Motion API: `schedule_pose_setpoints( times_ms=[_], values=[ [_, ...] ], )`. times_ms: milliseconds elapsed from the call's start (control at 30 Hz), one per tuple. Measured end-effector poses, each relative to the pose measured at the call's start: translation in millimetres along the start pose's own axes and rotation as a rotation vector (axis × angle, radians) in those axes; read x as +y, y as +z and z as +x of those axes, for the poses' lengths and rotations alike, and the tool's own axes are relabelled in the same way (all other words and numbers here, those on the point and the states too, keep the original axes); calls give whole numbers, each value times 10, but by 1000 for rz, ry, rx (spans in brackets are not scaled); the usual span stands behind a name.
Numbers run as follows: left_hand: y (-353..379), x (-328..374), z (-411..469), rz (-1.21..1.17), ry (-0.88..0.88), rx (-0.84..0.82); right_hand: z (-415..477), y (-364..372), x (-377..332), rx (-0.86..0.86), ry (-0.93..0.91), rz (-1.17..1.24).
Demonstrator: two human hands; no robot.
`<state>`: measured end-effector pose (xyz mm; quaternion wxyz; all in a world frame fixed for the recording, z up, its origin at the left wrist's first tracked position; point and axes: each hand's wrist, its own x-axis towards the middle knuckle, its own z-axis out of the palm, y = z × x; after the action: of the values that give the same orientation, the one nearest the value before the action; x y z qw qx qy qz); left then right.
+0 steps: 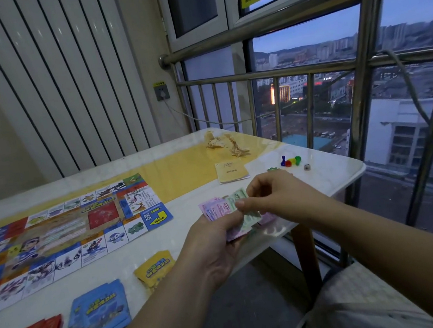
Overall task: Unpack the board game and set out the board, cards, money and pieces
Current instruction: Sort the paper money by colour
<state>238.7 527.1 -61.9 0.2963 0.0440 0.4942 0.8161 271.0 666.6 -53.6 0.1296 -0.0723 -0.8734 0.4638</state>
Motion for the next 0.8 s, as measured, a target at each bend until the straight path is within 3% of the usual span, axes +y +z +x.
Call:
schedule_pose_setpoints(
  times_ms=[167,333,500,600,700,800],
  values=[
    [-10,36,0,-74,-30,-1,-7,-4,13,20,34,68],
    [-174,140,112,-150,81,86,55,-61,24,71,70,103],
    [-376,221,177,-218,88,152,138,203,30,-7,58,-50],
    [-415,192,187,-162,70,183,170,306,60,95,11,-256],
    [-402,146,204,-140,60,198,135,298,-6,138,-25,-116],
    [-336,86,198,-113,56,176,66,324,-125,0,-4,14]
  ],
)
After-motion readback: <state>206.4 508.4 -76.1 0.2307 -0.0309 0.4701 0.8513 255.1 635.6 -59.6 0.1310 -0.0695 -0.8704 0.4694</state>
